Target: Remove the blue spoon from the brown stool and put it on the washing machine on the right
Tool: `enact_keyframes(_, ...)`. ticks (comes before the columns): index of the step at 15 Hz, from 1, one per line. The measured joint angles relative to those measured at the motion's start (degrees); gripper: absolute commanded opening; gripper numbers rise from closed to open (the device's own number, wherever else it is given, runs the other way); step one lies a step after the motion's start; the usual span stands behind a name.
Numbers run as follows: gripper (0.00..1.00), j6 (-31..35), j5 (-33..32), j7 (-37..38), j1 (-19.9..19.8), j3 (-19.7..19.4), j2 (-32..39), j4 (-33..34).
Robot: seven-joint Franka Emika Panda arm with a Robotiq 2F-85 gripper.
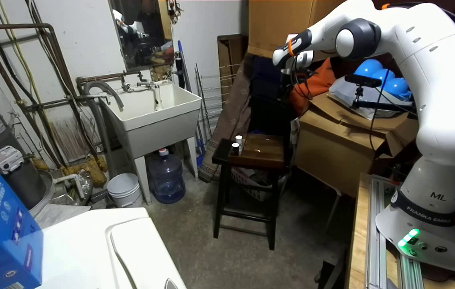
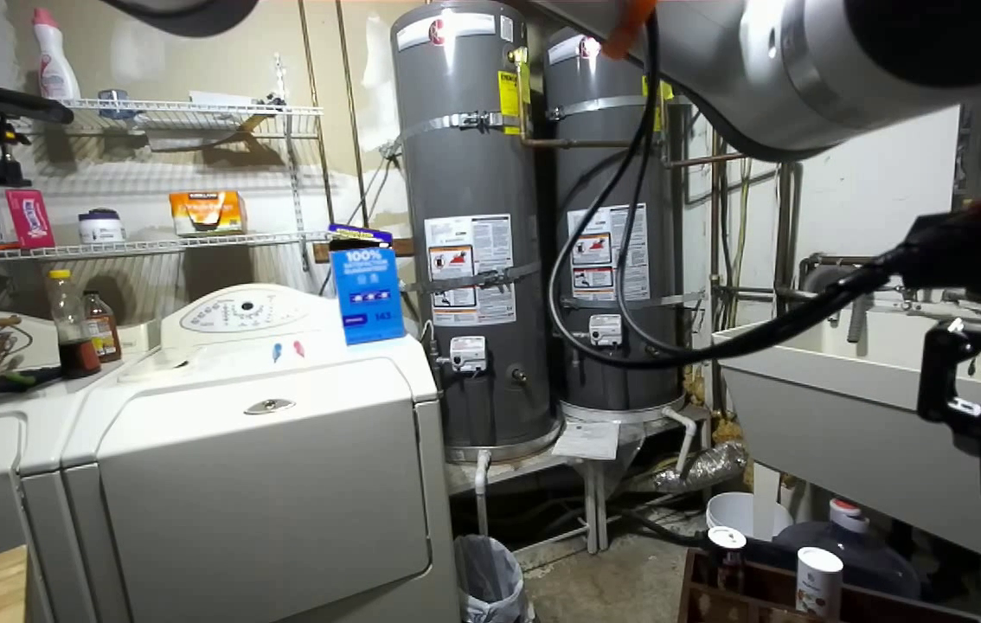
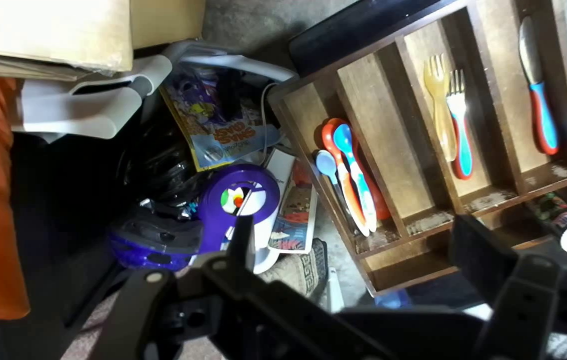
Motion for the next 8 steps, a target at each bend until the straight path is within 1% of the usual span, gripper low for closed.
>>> enact_keyframes(2,1.0,-3.9,-0.5,4.5,0.2,-0.8,4.1,4.7)
enact_keyframes(4,1.0,-5.2,-0.5,5.9,0.3,-1.2,6.5,7.5)
enact_keyframes(8,1.0,-5.9,-0.5,6.4,0.3,-1.4,7.1,9.0)
